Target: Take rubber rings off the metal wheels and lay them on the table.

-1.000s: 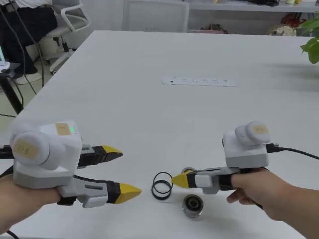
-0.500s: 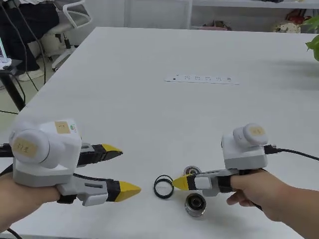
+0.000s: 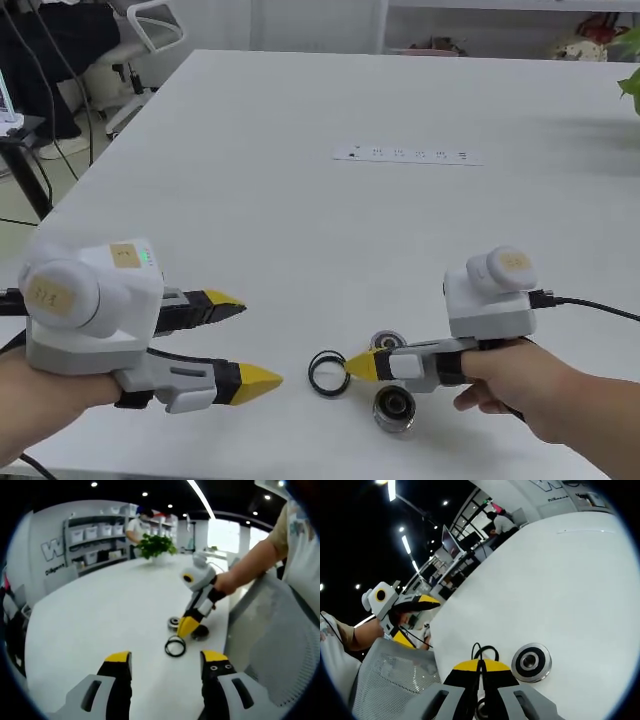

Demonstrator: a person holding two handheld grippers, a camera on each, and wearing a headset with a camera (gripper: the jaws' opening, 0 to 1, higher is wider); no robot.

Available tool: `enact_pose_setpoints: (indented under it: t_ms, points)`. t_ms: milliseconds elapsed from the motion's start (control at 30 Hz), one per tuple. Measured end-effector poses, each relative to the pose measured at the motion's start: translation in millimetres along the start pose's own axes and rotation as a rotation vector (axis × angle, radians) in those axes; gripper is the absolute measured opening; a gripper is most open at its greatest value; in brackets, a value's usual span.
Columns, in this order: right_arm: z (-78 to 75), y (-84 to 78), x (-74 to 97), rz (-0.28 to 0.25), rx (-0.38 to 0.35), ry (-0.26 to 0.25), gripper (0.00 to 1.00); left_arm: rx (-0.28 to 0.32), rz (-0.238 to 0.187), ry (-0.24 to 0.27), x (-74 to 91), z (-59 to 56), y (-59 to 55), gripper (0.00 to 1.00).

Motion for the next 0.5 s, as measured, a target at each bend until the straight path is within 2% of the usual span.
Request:
enact_pose_setpoints:
  t_ms: [167, 500]
  points:
    - [-0.2, 0.6, 0.4, -0.007, -0.017, 0.010, 0.00, 0.000, 0.000, -0.001, 0.2, -0.5, 0.2, 0.56]
    - [-3.4, 0.7, 0.6, -0.009, -0.022, -0.003, 0.00, 0.005, 0.005, -0.001, 0.7, -1.3, -1.5, 0.55]
Point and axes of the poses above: the centre of the closed fingertips' face, and the gripper's own axes: x roughly backward along the fingers, z roughly to its left, y roughly out of its top, the point moved 7 cm from there along x, roughly backward along the fingers, and after that the axes turned 15 degrees about -x, right-handed, at the moved point
